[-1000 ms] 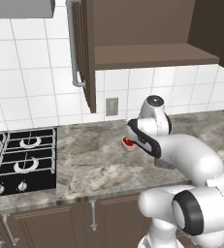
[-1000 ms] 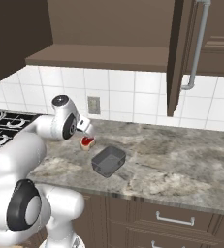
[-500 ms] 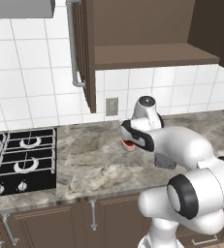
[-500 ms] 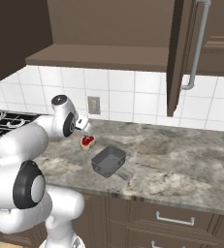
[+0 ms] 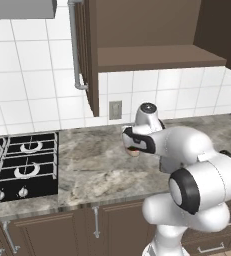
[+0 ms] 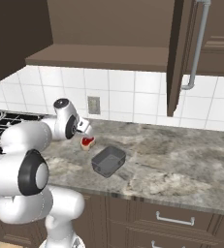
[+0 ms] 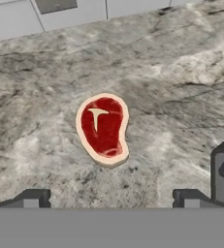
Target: Retrieve the tupperware from the cabinet, then place the raw meat into the tupperware to avoid contamination.
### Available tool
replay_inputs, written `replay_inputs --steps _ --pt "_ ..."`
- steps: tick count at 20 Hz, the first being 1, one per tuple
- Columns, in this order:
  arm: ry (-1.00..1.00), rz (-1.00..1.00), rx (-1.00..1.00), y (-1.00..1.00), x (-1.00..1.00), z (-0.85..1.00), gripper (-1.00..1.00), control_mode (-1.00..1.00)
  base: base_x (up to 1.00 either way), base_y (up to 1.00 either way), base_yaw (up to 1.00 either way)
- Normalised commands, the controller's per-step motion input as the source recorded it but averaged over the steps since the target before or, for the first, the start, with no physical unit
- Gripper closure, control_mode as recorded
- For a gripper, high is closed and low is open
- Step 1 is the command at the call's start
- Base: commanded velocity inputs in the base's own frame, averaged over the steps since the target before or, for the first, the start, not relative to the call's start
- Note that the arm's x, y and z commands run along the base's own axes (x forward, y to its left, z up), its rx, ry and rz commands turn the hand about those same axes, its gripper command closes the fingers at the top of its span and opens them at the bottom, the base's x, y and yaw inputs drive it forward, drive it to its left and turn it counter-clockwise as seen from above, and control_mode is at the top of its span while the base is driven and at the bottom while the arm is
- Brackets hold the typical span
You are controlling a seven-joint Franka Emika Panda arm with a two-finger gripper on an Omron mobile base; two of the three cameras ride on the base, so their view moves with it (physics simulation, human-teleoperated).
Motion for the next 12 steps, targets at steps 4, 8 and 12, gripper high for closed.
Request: replay_inputs --steps 4,8,12 --pt "0.00 0.00 0.00 0.00 0.10 -0.29 -1.00 -1.00 0.00 0.00 0.00" --pt "0.00 0.00 0.00 0.00 0.15 -0.21 -1.00 -1.00 0.00 0.00 0.00" --pt "0.00 0.00 0.00 0.00 0.20 -0.18 -1.00 -1.00 0.00 0.00 0.00"
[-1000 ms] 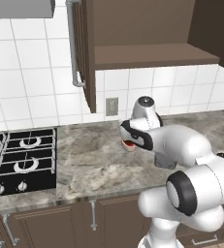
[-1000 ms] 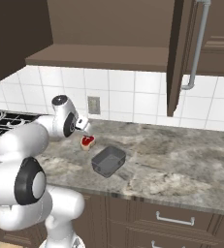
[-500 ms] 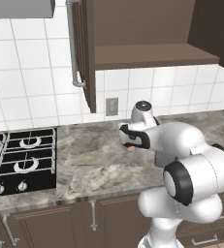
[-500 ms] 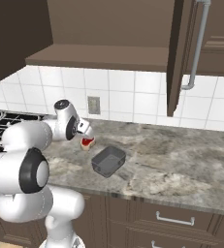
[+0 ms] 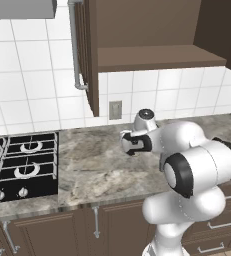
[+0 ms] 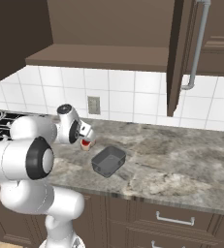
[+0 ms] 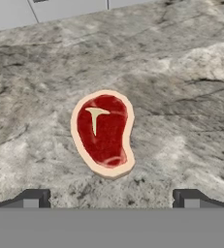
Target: Retrieve the tupperware from the cabinet, then place the raw meat into the tupperware to avoid contamination.
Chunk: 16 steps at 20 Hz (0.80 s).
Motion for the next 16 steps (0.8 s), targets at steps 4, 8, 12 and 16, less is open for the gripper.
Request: replay_inputs --steps 4,8,12,16 --pt "0.00 0.00 0.00 0.00 0.16 -0.18 -1.00 -1.00 0.00 0.00 0.00" --pt "0.00 0.00 0.00 0.00 0.14 -0.20 -1.00 -1.00 0.00 0.00 0.00" --pt "0.00 0.00 0.00 0.00 0.17 -0.18 -1.00 -1.00 0.00 0.00 0.00" --pt "0.00 0.00 0.00 0.00 0.22 -0.16 -1.00 -1.00 0.00 0.00 0.00"
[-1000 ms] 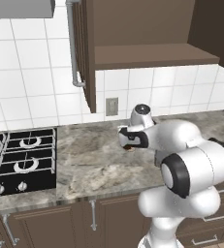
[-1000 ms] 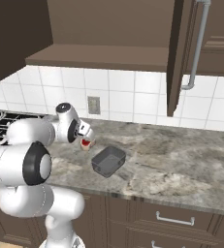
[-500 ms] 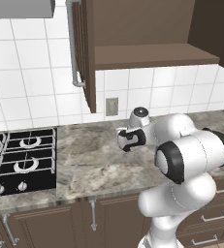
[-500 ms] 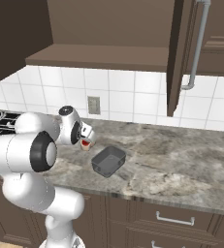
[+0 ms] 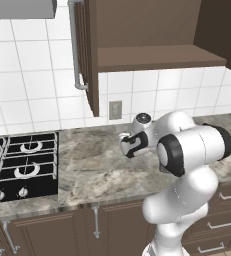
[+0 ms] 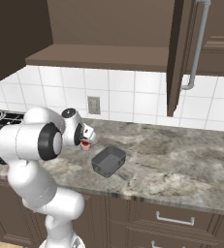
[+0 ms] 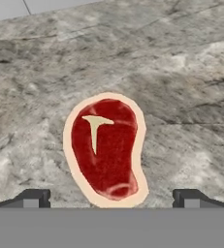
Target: Retrieve the tupperware from the cabinet, then place the raw meat into the tupperware to avoid contamination.
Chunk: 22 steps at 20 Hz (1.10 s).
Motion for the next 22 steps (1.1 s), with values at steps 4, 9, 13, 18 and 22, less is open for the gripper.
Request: replay_inputs --steps 4,9,13,18,22 --pt "0.00 0.00 0.00 0.00 0.26 -0.17 -1.00 -1.00 0.00 0.00 0.00" --pt "0.00 0.00 0.00 0.00 0.25 -0.19 -1.00 -1.00 0.00 0.00 0.00" --pt "0.00 0.00 0.00 0.00 0.25 -0.22 -1.00 -1.00 0.00 0.00 0.00" --pt "0.00 0.00 0.00 0.00 0.23 -0.23 -1.00 -1.00 0.00 0.00 0.00" --pt "0.00 0.00 0.00 0.00 0.21 -0.24 -1.00 -1.00 0.00 0.00 0.00"
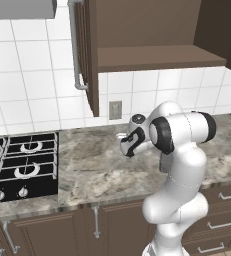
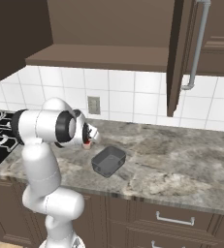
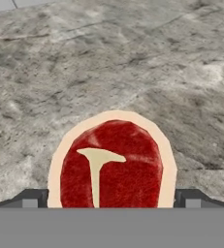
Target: Retrieve the tupperware from the cabinet, then place the raw meat into the tupperware to avoid contamination.
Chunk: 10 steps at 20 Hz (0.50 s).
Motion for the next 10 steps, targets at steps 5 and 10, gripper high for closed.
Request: replay_inputs --steps 5,10 --pt "0.00 0.00 -0.01 0.00 0.03 -0.31 -1.00 -1.00 0.00 0.00 0.00" --pt "0.00 0.00 -0.07 0.00 0.00 -0.66 -1.00 -1.00 0.00 0.00 0.00"
